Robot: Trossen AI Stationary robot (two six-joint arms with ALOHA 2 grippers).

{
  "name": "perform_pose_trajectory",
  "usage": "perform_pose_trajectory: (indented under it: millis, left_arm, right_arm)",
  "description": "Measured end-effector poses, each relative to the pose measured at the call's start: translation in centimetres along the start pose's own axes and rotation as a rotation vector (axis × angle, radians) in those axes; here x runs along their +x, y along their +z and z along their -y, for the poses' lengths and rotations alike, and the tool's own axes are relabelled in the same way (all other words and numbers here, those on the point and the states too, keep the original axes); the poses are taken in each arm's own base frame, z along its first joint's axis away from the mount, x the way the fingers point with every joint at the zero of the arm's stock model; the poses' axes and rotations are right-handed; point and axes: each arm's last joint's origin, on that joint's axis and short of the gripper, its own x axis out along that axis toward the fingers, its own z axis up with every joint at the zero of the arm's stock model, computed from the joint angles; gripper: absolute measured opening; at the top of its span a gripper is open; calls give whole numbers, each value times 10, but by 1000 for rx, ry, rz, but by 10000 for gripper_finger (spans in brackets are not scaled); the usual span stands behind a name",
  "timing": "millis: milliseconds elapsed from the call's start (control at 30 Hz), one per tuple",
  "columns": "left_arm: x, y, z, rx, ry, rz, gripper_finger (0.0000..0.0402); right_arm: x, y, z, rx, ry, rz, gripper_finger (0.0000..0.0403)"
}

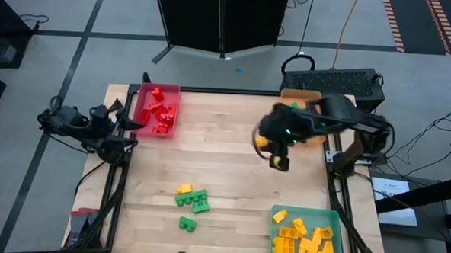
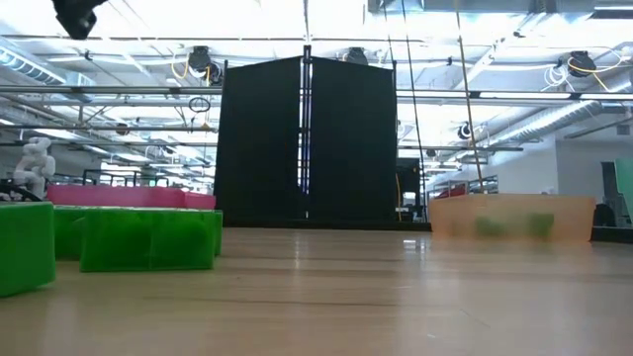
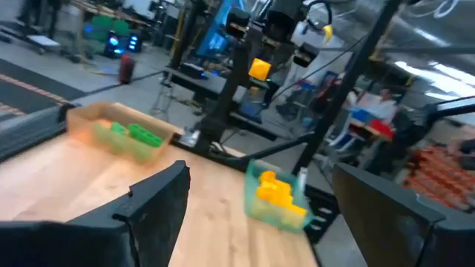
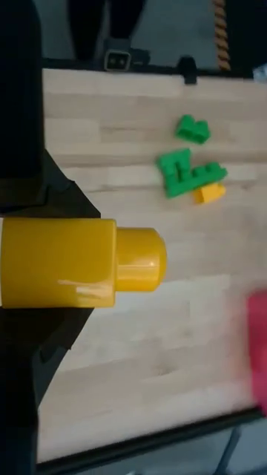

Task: Sort blocks
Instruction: Put the yellow game piece into the blue bin

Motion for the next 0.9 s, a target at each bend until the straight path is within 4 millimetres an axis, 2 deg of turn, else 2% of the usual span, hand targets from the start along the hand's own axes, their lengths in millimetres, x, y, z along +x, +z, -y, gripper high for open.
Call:
perform_pose_trajectory:
  millis: [133,233,400,500,700,900]
  left_arm:
    - [-12,-2,-5,-18,-14,8,331]
    - [-18,-3,-8,-16,-15,14,331]
    - [-13,-9,-9,-9,-11,7,331]
    - [-1,-30,-12,-29,3,-45,331]
    - [29,-74,-18,-145,-58,-41,331]
    - [44,-112,-27,-252,-69,-47,331]
  right_arm:
    - [-10,-23,-20,86,-77,7,114]
    - [-8,-43,-33,153,-123,-13,114]
    - [20,-76,-54,258,-131,-90,114]
    - [43,-97,-69,306,-110,-108,114]
    - [84,-136,-94,409,-49,-174,114]
    - [97,-169,-117,476,-18,-256,114]
